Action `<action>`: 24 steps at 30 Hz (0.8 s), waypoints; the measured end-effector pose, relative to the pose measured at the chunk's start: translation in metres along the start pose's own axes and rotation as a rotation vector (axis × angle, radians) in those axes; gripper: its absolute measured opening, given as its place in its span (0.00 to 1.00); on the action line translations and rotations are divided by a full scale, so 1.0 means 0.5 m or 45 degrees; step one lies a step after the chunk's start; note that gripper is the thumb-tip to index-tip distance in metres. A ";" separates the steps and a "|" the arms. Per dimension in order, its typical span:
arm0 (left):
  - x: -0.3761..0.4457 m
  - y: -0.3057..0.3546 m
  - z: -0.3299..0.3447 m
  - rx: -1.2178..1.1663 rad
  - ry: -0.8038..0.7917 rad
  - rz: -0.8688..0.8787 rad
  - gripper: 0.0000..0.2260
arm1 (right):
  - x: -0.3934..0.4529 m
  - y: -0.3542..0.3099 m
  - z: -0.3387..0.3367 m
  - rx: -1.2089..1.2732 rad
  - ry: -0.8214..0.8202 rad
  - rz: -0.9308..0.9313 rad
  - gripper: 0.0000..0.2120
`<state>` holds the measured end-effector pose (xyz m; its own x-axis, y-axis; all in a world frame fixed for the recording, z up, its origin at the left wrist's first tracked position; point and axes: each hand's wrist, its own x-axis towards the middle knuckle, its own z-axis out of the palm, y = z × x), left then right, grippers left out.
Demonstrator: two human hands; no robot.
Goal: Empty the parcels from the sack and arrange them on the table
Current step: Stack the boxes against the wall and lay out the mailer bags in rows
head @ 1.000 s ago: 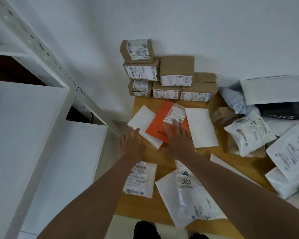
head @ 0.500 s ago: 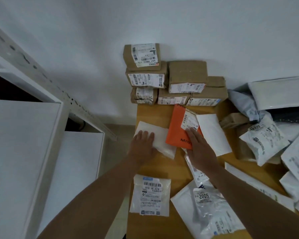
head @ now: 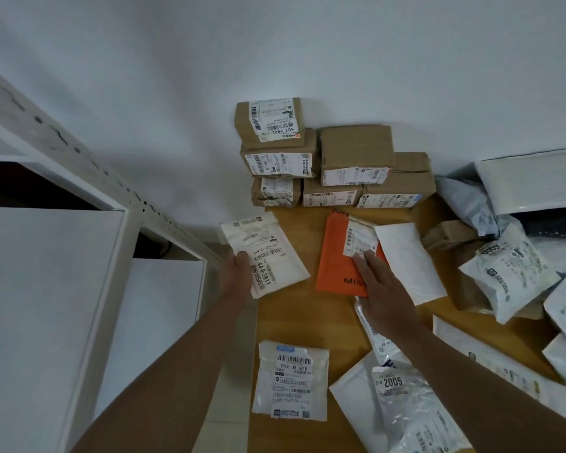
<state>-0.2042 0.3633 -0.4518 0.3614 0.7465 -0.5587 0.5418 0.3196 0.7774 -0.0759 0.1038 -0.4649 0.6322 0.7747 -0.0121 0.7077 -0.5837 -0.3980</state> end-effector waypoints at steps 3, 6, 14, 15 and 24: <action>0.023 -0.011 0.009 0.171 -0.186 -0.075 0.09 | -0.005 -0.004 0.009 -0.112 -0.069 -0.024 0.40; 0.046 -0.023 0.022 0.387 -0.176 -0.033 0.10 | -0.018 -0.006 0.018 -0.189 -0.084 -0.093 0.39; 0.062 -0.018 0.072 0.308 -0.116 0.006 0.23 | -0.029 0.007 0.025 -0.230 -0.068 -0.129 0.36; 0.065 -0.016 0.075 0.298 -0.107 0.009 0.24 | -0.027 0.008 0.026 -0.227 -0.067 -0.131 0.36; 0.100 -0.011 0.077 0.288 -0.130 0.070 0.25 | -0.023 0.003 0.028 -0.228 -0.079 -0.094 0.39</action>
<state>-0.1600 0.3763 -0.4953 0.4633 0.6928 -0.5526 0.6711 0.1330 0.7294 -0.0866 0.0973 -0.4784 0.5598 0.8272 -0.0476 0.7997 -0.5545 -0.2304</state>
